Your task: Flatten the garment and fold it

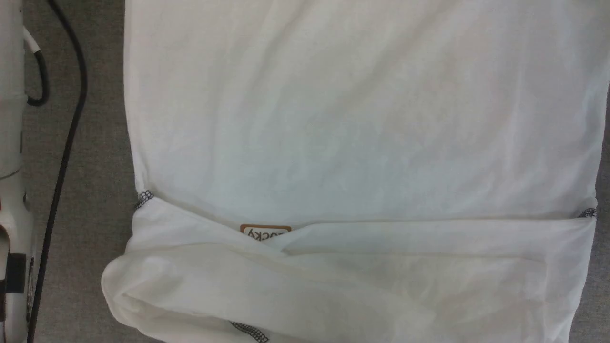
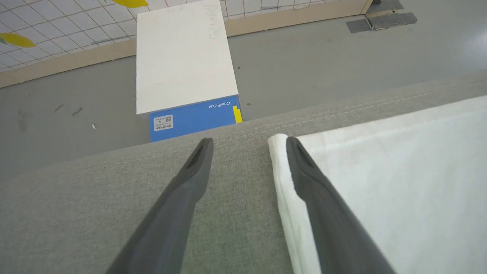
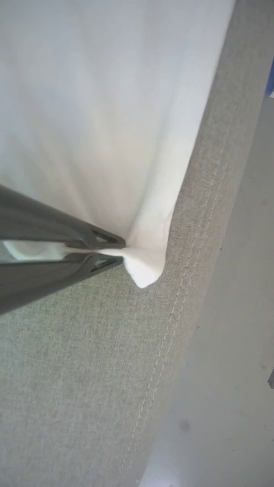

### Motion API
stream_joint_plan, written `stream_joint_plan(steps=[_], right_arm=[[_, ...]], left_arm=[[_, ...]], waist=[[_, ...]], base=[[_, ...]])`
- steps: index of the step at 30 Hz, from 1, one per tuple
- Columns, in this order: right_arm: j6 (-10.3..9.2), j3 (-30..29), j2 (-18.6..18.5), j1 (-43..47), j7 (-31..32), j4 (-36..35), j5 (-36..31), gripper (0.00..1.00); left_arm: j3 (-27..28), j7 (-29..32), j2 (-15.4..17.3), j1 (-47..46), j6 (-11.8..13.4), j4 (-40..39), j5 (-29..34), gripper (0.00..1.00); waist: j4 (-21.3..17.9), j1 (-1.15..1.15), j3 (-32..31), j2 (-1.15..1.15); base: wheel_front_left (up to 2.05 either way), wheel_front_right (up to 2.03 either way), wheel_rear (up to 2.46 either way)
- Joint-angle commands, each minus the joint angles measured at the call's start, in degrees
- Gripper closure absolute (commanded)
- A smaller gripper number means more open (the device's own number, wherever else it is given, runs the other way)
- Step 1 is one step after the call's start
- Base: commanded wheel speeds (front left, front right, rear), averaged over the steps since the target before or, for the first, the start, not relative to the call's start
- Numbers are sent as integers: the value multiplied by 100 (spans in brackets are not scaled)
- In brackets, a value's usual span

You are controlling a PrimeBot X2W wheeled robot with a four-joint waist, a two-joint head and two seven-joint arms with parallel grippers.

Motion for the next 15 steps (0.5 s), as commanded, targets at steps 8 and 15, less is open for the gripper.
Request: stream_joint_plan(steps=[8, 15], right_arm=[[-8, 121, -73, 37, -43, 168, 135, 100], [-8, 195, -96, -30, -149, 180, 212, 100]], left_arm=[[-366, 2277, -147, -191, 435, 487, -343, 78], [-85, 2100, -228, 62, 540, 46, -677, 100]], waist=[[-166, -1, 119, 0], [-171, -1, 177, 0]], base=[[0, 0, 0], [0, 0, 0]])
